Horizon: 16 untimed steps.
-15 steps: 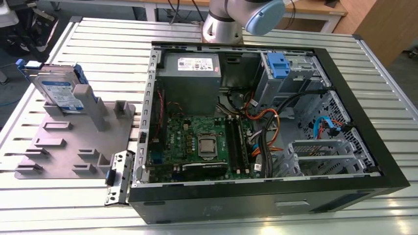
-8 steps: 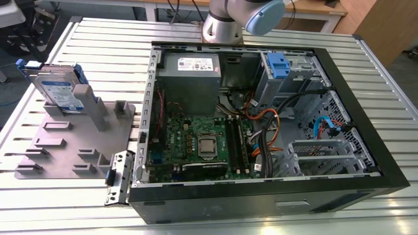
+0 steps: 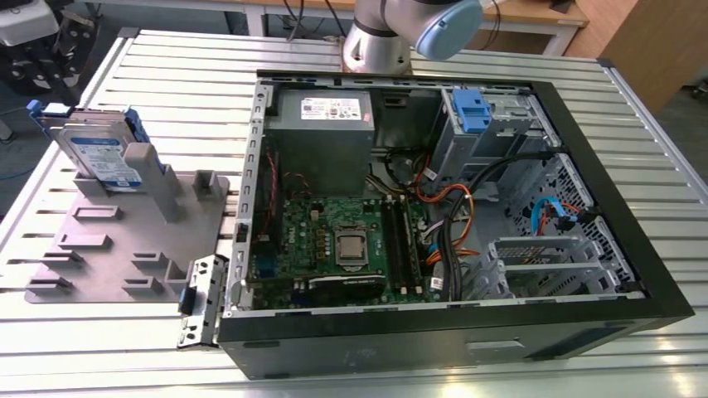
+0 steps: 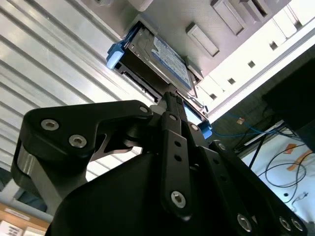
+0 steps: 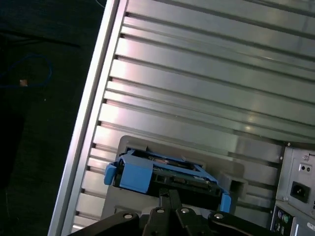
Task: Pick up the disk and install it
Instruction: 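Pick up the disk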
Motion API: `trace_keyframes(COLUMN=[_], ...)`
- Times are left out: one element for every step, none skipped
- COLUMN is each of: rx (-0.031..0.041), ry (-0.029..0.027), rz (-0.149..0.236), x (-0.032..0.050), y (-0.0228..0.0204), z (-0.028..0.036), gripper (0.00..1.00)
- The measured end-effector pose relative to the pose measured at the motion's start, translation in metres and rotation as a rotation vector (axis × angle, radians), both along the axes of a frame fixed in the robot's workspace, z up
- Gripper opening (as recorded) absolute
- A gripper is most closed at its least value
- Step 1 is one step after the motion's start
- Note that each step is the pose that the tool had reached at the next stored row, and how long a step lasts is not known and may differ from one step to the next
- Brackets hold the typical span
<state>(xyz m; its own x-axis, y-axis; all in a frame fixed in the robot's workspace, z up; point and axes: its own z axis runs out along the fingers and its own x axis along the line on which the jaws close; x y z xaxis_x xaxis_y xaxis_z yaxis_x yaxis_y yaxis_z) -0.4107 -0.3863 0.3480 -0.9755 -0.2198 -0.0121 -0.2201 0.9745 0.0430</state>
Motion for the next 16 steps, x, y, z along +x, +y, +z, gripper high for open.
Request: trace_keyframes(rx=[0.0, 0.0, 0.0, 0.0, -0.0001, 0.0, 0.0, 0.0, 0.0, 0.0, 0.0, 0.0, 0.0, 0.0, 0.0, 0.0], ry=[0.0001, 0.0, 0.0, 0.0, 0.0001, 0.0, 0.0001, 0.0, 0.0, 0.0, 0.0, 0.0, 0.0, 0.0, 0.0, 0.0001], rz=[0.018, 0.036, 0.056, 0.074, 0.092, 0.11, 0.128, 0.146, 0.165, 0.183, 0.219, 0.237, 0.255, 0.273, 0.292, 0.31], x=[0.0, 0.0, 0.0, 0.0, 0.0, 0.0, 0.0, 0.0, 0.0, 0.0, 0.0, 0.0, 0.0, 0.0, 0.0, 0.0], y=[0.0, 0.0, 0.0, 0.0, 0.0, 0.0, 0.0, 0.0, 0.0, 0.0, 0.0, 0.0, 0.0, 0.0, 0.0, 0.0], z=[0.0, -0.0001, -0.0001, -0.0002, -0.0002, -0.0003, -0.0003, -0.0004, -0.0004, -0.0005, -0.0006, -0.0006, -0.0007, -0.0007, -0.0008, -0.0008], gripper=[0.11, 0.11, 0.11, 0.11, 0.11, 0.11, 0.11, 0.11, 0.11, 0.11, 0.11, 0.11, 0.11, 0.11, 0.11, 0.11])
